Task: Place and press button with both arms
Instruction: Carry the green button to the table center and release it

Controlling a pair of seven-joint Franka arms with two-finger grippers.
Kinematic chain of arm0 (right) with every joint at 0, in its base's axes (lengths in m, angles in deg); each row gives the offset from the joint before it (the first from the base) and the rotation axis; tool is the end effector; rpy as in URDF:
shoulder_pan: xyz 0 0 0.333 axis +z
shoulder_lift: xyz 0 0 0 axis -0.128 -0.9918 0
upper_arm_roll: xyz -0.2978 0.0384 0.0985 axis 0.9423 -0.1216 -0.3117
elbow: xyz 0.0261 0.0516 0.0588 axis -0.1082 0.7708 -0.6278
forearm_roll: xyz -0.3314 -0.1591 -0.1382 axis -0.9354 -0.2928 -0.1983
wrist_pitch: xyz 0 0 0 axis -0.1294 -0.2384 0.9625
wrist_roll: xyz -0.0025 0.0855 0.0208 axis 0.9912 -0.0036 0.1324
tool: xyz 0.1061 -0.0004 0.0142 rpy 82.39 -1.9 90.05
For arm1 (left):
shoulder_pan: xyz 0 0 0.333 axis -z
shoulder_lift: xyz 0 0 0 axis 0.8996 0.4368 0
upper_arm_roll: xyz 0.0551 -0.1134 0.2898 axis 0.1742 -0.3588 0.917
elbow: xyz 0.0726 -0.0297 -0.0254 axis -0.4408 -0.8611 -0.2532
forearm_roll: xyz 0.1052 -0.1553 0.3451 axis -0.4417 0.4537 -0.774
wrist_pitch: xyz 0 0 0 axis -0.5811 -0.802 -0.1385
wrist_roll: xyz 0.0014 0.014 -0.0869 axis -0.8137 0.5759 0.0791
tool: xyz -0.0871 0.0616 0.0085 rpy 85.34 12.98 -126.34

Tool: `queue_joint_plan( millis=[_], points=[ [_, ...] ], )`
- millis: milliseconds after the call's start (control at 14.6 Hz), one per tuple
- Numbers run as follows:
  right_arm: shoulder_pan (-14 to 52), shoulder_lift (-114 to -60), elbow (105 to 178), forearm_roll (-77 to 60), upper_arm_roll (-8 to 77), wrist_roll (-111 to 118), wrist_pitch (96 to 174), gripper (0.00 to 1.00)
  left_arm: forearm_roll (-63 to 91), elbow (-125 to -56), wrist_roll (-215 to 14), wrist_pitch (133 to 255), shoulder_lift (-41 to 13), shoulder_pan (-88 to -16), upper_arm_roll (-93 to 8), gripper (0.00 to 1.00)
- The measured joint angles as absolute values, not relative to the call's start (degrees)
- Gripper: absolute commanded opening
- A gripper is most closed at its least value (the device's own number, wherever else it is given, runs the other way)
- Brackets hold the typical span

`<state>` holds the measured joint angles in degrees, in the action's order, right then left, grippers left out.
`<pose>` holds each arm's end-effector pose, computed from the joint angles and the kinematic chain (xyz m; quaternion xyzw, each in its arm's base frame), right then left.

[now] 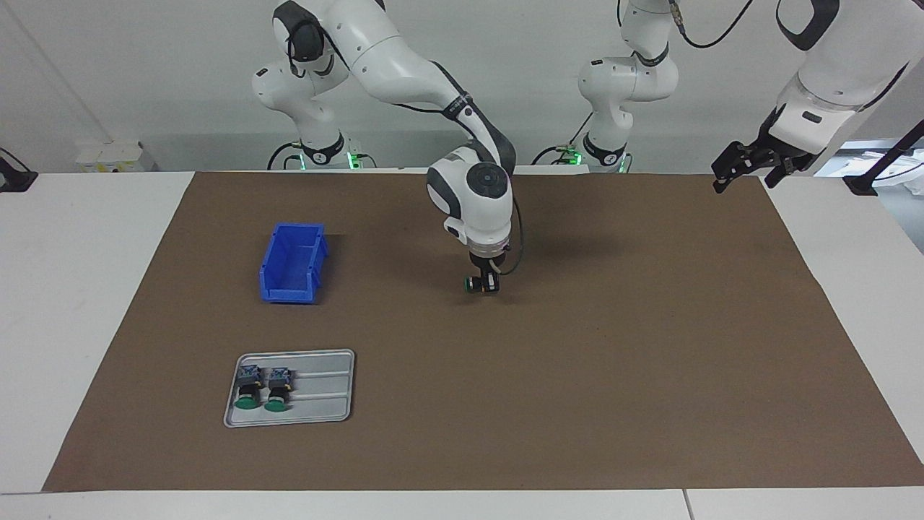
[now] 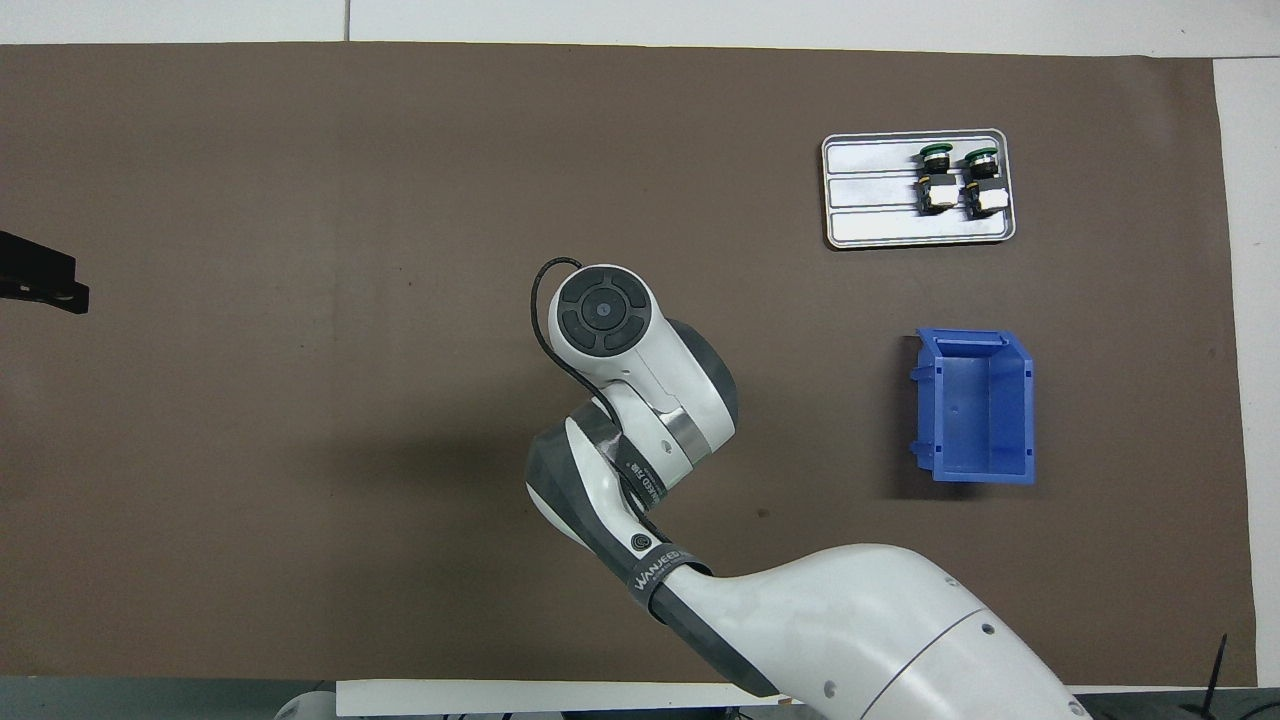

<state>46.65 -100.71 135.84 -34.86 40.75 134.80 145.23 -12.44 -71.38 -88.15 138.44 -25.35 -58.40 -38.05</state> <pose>0.5153 0.4331 0.3036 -0.7325 0.6799 0.0315 0.0147 0.5293 -0.0369 0.6337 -0.9988 0.0090 0.0459 0.0157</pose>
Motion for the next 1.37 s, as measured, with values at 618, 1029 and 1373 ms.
queue_joint_plan(
  millis=[618, 1029, 1373],
  points=[
    [45.34, -99.34, 132.72, -34.89, 39.01, 132.06, 142.27, 0.99, -12.44, -71.43, -88.15, 138.42, -25.55, -58.41, -38.02, 1.00],
    [33.32, -90.17, 129.79, -34.94, 39.32, 107.57, 130.26, 0.99, -12.44, -71.81, -93.74, 138.37, -25.58, -58.38, -38.03, 1.00],
    [20.31, -81.28, 129.74, -34.94, 39.60, 74.19, 118.52, 0.99, -12.37, -72.73, -107.07, 138.37, -25.61, -56.85, -38.34, 1.00]
  ],
)
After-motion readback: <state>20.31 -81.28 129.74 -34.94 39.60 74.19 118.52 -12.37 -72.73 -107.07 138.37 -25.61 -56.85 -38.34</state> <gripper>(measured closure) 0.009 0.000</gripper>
